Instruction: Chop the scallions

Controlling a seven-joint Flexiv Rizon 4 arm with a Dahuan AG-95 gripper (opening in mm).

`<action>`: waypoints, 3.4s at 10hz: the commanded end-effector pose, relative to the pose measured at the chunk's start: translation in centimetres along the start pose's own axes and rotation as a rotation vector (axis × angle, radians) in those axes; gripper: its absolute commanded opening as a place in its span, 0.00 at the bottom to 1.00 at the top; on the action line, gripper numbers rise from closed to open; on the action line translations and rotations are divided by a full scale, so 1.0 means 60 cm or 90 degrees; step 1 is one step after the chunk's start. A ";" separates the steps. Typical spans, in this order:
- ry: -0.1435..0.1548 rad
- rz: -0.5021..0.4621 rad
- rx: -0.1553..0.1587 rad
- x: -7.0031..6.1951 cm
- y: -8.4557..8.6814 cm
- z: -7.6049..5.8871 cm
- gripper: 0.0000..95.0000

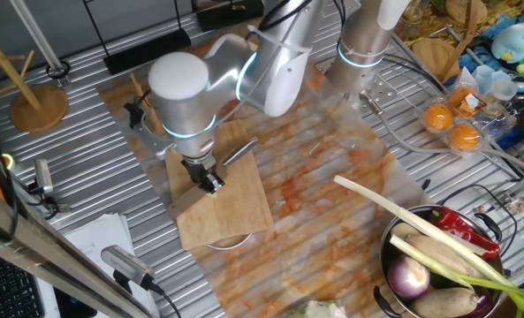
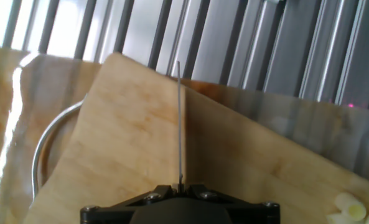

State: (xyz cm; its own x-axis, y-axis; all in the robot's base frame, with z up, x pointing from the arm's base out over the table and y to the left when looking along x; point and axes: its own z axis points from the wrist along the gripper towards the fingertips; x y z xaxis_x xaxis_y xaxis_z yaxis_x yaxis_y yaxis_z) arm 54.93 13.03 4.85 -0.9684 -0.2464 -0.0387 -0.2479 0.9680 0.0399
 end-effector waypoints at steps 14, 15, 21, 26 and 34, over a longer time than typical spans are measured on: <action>-0.020 -0.071 0.010 0.054 0.001 0.139 0.00; -0.021 -0.070 0.011 0.053 0.000 0.145 0.00; -0.003 -0.081 0.036 -0.012 -0.001 0.135 0.00; -0.010 -0.117 0.028 -0.027 0.003 0.124 0.00; -0.008 -0.137 0.052 0.049 0.005 0.118 0.00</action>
State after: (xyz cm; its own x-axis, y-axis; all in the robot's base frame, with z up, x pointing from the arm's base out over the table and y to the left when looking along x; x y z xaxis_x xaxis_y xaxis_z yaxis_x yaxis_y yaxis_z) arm 51.92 12.89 4.03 -0.8927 -0.4472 -0.0556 -0.4446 0.8942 -0.0534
